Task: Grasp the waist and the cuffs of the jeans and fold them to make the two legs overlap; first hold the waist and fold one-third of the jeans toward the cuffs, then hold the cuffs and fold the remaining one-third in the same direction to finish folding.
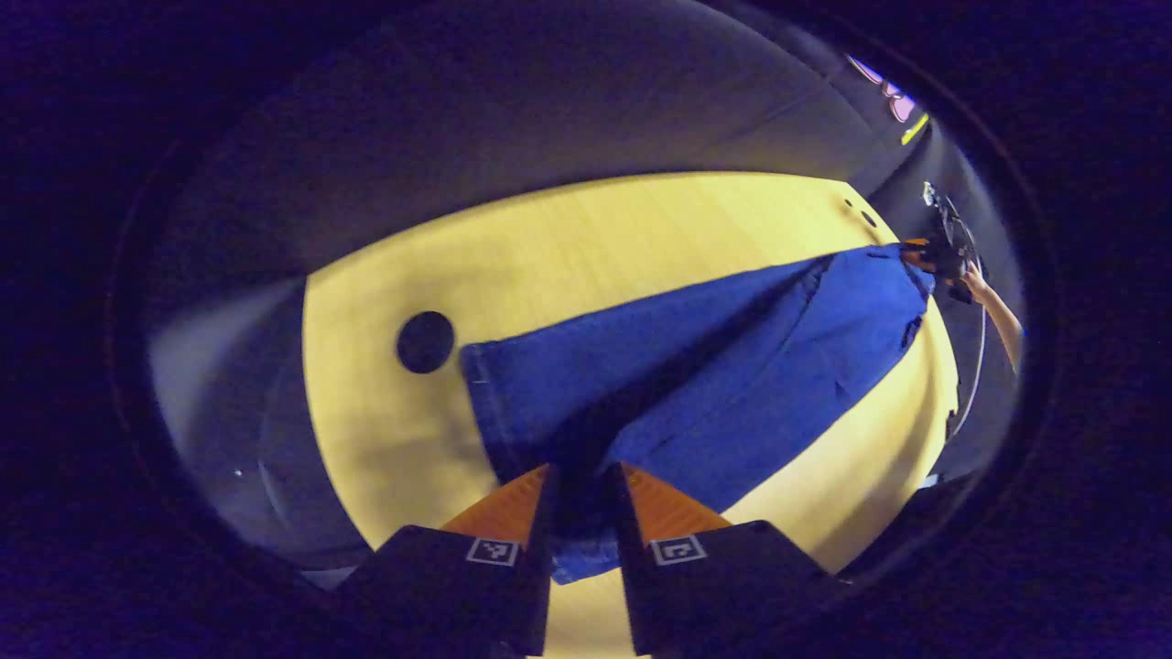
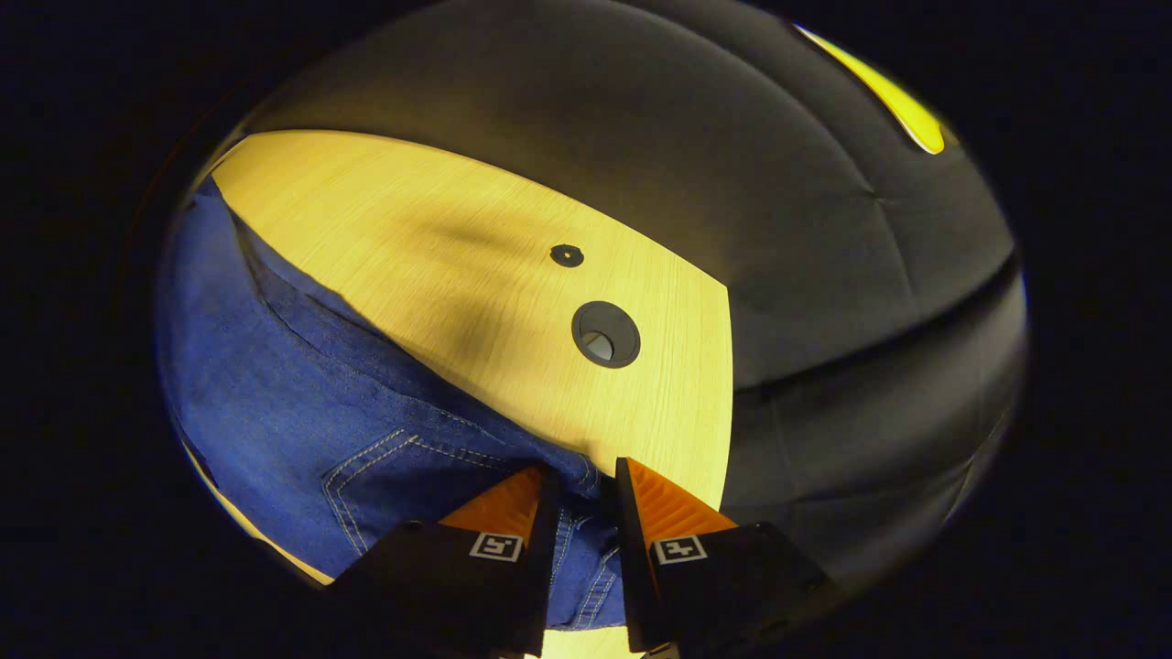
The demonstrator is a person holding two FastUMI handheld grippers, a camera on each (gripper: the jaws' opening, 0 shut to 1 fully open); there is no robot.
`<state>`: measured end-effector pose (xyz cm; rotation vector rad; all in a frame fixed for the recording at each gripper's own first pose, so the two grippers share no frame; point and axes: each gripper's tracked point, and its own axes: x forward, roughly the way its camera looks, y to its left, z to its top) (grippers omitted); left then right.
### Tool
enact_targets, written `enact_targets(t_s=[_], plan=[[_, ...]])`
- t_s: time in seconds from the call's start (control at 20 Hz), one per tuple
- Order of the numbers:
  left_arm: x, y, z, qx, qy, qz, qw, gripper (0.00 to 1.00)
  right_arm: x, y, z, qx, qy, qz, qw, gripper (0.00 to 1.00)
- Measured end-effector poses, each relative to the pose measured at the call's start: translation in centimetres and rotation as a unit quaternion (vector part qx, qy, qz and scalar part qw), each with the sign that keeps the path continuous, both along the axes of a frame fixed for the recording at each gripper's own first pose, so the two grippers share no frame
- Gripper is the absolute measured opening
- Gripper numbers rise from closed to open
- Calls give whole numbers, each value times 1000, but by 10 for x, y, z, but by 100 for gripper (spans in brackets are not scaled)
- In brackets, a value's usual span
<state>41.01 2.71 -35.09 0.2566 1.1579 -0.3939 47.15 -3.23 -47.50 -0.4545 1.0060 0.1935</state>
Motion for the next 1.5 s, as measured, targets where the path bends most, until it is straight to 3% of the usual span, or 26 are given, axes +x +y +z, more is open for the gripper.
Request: enact_targets(t_s=[0.1, 0.15, 0.3, 0.4, 0.45, 0.6, 0.7, 0.75, 0.85, 0.9, 1.2, 1.25, 1.35, 1.45, 1.5], plan=[[23, 14, 25, 17, -66, 39, 997, 63, 3, -4, 11, -14, -19, 1, 1000, 40], [29, 8, 40, 7, -103, 47, 994, 64, 4, -7, 23, -15, -32, -1, 999, 47], [29, -23, 92, -82, -183, 72, 977, 77, 0, 0, 66, 54, -74, -41, 995, 86], [15, -50, 126, -135, -223, 75, 963, 88, -11, -7, 91, 115, -92, -99, 984, 94], [7, -61, 138, -150, -241, 66, 957, 96, -22, -9, 99, 148, -92, -131, 976, 95], [-31, -61, 157, -150, -269, 54, 950, 98, -72, -27, 97, 213, -45, -242, 946, 96], [-69, -79, 164, -178, -260, 47, 948, 98, -97, -43, 86, 251, -15, -333, 909, 98], [-84, -83, 170, -187, -267, 45, 944, 97, -106, -53, 77, 274, -8, -385, 881, 99], [-106, -84, 176, -192, -278, 39, 940, 97, -111, -68, 51, 305, 2, -470, 829, 92], [-116, -86, 176, -197, -274, 38, 940, 97, -118, -72, 37, 308, 17, -493, 814, 97], [-159, -107, 173, -185, -261, 34, 947, 97, -107, -87, -13, 289, 47, -577, 762, 98], [-162, -108, 172, -179, -262, 31, 948, 97, -97, -97, -10, 279, 6, -587, 760, 98], [-167, -106, 165, -159, -263, 27, 951, 97, -93, -81, -15, 296, 17, -575, 763, 94], [-171, -104, 157, -152, -252, 40, 955, 97, -83, -86, -11, 291, -9, -571, 768, 57], [-173, -103, 155, -155, -249, 48, 955, 98, -84, -85, -7, 291, -15, -571, 768, 44]])
